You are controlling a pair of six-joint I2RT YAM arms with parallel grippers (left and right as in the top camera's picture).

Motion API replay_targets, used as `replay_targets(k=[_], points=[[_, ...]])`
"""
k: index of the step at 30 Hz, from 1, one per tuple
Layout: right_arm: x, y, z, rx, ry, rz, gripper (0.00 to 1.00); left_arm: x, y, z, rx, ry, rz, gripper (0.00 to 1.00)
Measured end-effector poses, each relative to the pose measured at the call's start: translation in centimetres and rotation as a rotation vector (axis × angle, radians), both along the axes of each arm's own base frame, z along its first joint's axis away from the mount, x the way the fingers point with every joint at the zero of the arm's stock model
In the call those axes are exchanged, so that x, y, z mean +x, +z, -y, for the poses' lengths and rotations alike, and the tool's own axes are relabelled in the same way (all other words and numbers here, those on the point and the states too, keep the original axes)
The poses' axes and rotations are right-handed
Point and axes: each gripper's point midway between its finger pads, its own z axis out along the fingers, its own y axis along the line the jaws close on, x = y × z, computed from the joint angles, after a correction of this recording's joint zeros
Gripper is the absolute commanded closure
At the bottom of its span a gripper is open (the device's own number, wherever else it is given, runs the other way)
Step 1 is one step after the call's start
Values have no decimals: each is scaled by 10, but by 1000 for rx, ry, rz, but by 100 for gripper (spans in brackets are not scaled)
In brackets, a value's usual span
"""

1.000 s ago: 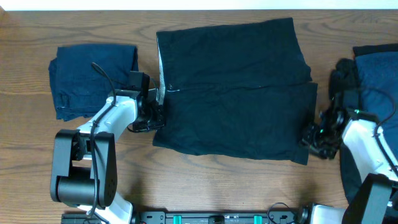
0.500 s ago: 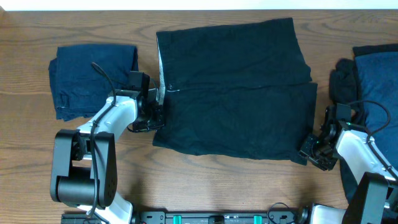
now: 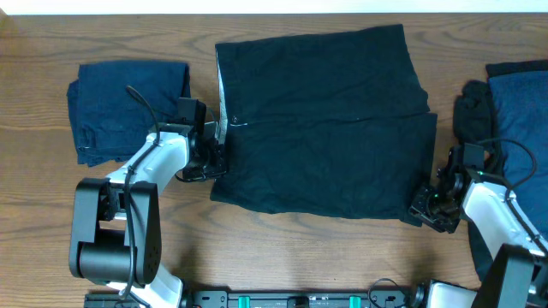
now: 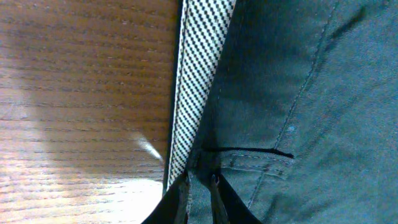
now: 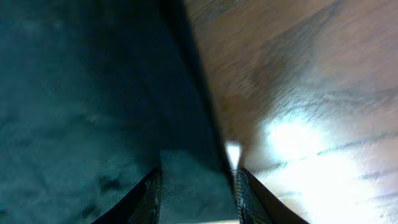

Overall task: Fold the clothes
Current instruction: 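Grasp the pants' lower left and lower right edges with both grippers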

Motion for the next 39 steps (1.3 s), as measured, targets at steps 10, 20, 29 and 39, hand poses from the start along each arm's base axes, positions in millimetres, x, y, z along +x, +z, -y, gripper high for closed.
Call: replay_targets(k=[10,20,29,39], points=[[-4,2,-7,24,-7,40,52,0,0,0,0,0,0,85],[-10,-3,-9,34,-18,32,52,0,0,0,0,0,0,85],[-14,-4,-4,22,-62,15,34,0,0,0,0,0,0,85],[-13,-3,-3,25,-84,23,35,0,0,0,0,0,0,85]])
